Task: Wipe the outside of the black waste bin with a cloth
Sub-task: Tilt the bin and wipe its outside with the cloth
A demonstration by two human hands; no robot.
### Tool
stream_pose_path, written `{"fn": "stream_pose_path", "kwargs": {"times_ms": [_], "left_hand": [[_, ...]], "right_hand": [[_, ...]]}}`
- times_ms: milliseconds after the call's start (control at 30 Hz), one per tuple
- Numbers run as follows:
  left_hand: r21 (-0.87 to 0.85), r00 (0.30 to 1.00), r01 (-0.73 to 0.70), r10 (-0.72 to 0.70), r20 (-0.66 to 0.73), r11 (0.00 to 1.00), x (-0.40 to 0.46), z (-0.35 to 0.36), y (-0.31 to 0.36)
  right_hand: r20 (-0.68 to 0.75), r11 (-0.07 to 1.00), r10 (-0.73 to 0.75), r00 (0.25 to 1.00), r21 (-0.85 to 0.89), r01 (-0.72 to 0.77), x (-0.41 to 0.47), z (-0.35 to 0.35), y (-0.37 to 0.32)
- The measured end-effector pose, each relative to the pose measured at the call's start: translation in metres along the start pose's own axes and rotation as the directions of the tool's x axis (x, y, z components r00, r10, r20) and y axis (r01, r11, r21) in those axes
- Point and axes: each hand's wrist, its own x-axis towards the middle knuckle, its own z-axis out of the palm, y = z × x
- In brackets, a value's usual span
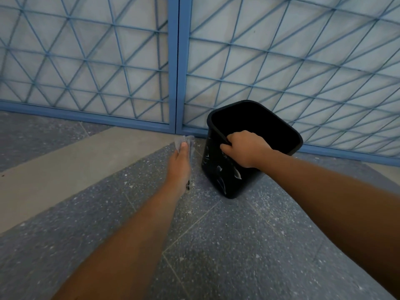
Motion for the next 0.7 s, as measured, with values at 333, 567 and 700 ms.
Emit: {"fn": "stream_pose_path", "kwargs": {"times_ms": [333,567,700], "left_hand": [[-0.117,0.997,0.072,-0.070,0.017,0.991,0.013,-0.018,-0.002],[-0.181,0.991,0.130,-0.130,0.012,0.975,0.013,-0.007,-0.025],[-0.207,0.987,0.159,-0.158,0.020,0.965,0.000,0.006,-0.042]], "right_hand": [[0.038,0.969,0.064,0.997,0.237,-0.071,0.018,0.001,-0.022],[0.124,0.997,-0.052,0.991,-0.043,0.058,-0.031,0.005,-0.010],[0.071,0.993,-0.076,0.995,-0.084,0.082,-0.031,0.015,-0.011]]}}
